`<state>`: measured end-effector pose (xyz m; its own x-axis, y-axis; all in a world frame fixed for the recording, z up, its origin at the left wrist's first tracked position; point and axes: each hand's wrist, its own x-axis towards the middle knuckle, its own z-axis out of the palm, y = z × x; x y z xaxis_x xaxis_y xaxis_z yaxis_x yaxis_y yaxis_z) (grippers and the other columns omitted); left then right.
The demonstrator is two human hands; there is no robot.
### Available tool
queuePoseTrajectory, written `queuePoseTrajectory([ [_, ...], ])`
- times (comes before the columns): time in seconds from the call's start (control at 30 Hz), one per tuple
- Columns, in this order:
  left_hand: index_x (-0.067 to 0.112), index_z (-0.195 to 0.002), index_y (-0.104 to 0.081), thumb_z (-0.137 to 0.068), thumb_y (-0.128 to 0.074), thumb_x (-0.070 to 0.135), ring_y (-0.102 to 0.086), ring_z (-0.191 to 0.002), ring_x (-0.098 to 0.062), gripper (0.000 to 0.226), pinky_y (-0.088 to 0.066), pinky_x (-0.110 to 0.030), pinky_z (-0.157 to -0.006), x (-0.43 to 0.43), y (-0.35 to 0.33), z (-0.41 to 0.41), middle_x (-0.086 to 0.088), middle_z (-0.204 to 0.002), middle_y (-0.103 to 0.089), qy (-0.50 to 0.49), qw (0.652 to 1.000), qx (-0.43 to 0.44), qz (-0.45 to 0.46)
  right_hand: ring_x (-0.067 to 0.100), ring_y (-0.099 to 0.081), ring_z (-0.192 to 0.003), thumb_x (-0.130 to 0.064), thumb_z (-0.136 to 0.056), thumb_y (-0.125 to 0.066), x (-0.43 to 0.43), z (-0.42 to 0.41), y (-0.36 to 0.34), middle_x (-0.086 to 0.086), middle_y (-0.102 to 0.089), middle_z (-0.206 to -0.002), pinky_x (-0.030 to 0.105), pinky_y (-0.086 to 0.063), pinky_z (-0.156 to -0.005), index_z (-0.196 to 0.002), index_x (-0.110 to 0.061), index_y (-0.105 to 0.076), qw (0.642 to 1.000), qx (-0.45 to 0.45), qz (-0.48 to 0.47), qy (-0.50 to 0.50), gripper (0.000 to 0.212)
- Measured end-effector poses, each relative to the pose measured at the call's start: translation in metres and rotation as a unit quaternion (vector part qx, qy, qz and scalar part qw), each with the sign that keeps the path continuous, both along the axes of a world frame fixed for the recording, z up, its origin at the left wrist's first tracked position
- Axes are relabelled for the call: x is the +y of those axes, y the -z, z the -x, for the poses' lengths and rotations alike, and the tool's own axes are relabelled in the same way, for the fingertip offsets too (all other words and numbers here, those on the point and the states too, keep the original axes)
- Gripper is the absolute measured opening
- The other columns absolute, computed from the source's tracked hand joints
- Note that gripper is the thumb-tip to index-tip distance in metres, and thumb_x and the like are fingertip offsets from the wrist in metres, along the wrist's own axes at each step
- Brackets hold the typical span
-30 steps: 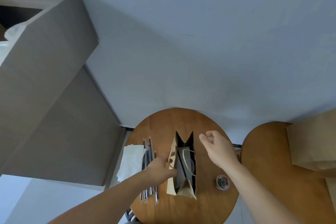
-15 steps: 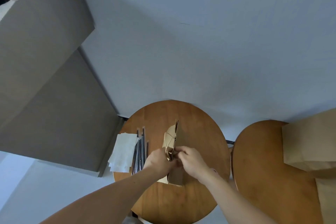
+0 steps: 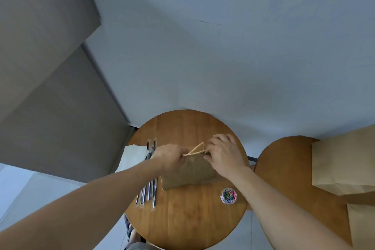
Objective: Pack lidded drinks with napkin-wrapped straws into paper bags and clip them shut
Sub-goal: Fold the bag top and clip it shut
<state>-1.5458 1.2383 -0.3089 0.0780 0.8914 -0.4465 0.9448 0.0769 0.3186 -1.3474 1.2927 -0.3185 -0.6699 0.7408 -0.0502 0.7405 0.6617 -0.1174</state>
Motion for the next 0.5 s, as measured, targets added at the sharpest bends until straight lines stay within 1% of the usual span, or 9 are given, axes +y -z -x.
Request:
queuePoseTrajectory([
  [0.07, 0.034, -0.079, -0.049, -0.098, -0.044, 0.026, -0.052, -0.072, -0.017, 0.021, -0.032, -0.029, -0.054, 0.012, -0.001, 0.001, 0.013, -0.066, -0.047, 0.012, 1.0, -0.008, -0.013, 0.02, -0.054, -0.11, -0.042, -0.092, -0.06, 0.009, -0.004, 0.0, -0.008, -0.07, -0.103, 0.038, -0.031, -0.1, -0.097, -0.025, -0.074, 1.0, 0.003, -0.006, 0.017, 0.023],
  [0.1, 0.033, -0.082, -0.051, -0.099, -0.045, 0.029, -0.053, -0.072, -0.018, 0.018, -0.033, -0.029, -0.055, 0.017, 0.0, 0.002, 0.012, -0.068, -0.049, 0.007, 1.0, -0.016, -0.02, 0.019, -0.056, -0.104, -0.042, -0.091, -0.061, 0.012, -0.007, 0.002, -0.008, -0.07, -0.097, 0.038, -0.033, -0.098, -0.093, -0.025, -0.074, 0.999, 0.017, -0.008, 0.03, 0.022],
  [0.2, 0.026, -0.101, -0.059, -0.098, -0.049, 0.036, -0.059, -0.077, -0.019, 0.014, -0.041, -0.031, -0.059, 0.025, 0.005, 0.003, 0.008, -0.079, -0.06, -0.021, 0.998, -0.034, -0.046, 0.017, -0.057, -0.095, -0.044, -0.091, -0.061, 0.017, -0.015, 0.009, -0.009, -0.069, -0.09, 0.035, -0.037, -0.093, -0.092, -0.026, -0.073, 0.997, 0.033, 0.025, 0.07, 0.021],
  [0.27, 0.027, -0.107, -0.061, -0.096, -0.053, 0.035, -0.063, -0.085, -0.018, 0.016, -0.049, -0.033, -0.068, 0.025, 0.012, 0.001, 0.006, -0.091, -0.067, -0.048, 0.996, -0.054, -0.052, 0.015, -0.056, -0.093, -0.047, -0.092, -0.059, 0.017, -0.018, 0.016, -0.01, -0.068, -0.09, 0.033, -0.037, -0.089, -0.096, -0.028, -0.072, 0.994, 0.039, 0.053, 0.083, 0.024],
  [0.3, 0.028, -0.107, -0.062, -0.095, -0.054, 0.033, -0.064, -0.086, -0.016, 0.016, -0.051, -0.033, -0.071, 0.026, 0.015, -0.001, 0.007, -0.093, -0.069, -0.066, 0.994, -0.071, -0.05, 0.015, -0.056, -0.093, -0.047, -0.093, -0.058, 0.018, -0.019, 0.019, -0.01, -0.068, -0.091, 0.033, -0.038, -0.088, -0.097, -0.028, -0.072, 0.994, 0.043, 0.061, 0.085, 0.024],
  [0.37, 0.03, -0.103, -0.066, -0.092, -0.056, 0.031, -0.063, -0.08, -0.013, 0.016, -0.052, -0.031, -0.068, 0.03, 0.018, -0.005, 0.01, -0.084, -0.068, -0.103, 0.988, -0.103, -0.044, 0.016, -0.056, -0.095, -0.046, -0.092, -0.059, 0.024, -0.023, 0.02, -0.009, -0.067, -0.094, 0.033, -0.04, -0.087, -0.1, -0.027, -0.072, 0.991, 0.058, 0.075, 0.089, 0.024],
  [0.43, 0.031, -0.097, -0.068, -0.087, -0.059, 0.031, -0.061, -0.072, -0.011, 0.013, -0.048, -0.028, -0.061, 0.033, 0.021, -0.009, 0.013, -0.074, -0.063, -0.129, 0.984, -0.114, -0.048, 0.016, -0.056, -0.102, -0.04, -0.09, -0.064, 0.029, -0.03, 0.022, -0.008, -0.067, -0.103, 0.033, -0.043, -0.091, -0.106, -0.022, -0.072, 0.984, 0.123, 0.082, 0.095, 0.025],
  [0.47, 0.032, -0.094, -0.067, -0.086, -0.06, 0.031, -0.061, -0.071, -0.011, 0.011, -0.047, -0.027, -0.06, 0.034, 0.023, -0.009, 0.014, -0.072, -0.062, -0.136, 0.983, -0.117, -0.048, 0.013, -0.055, -0.106, -0.036, -0.09, -0.066, 0.029, -0.036, 0.023, -0.008, -0.065, -0.109, 0.029, -0.044, -0.093, -0.111, -0.02, -0.07, 0.975, 0.175, 0.081, 0.111, 0.027],
  [0.5, 0.032, -0.091, -0.067, -0.085, -0.061, 0.031, -0.061, -0.071, -0.011, 0.009, -0.047, -0.027, -0.06, 0.033, 0.026, -0.01, 0.014, -0.071, -0.062, -0.141, 0.981, -0.123, -0.048, 0.009, -0.053, -0.108, -0.032, -0.09, -0.067, 0.025, -0.042, 0.025, -0.008, -0.061, -0.113, 0.024, -0.043, -0.094, -0.114, -0.018, -0.067, 0.958, 0.24, 0.075, 0.14, 0.027],
])
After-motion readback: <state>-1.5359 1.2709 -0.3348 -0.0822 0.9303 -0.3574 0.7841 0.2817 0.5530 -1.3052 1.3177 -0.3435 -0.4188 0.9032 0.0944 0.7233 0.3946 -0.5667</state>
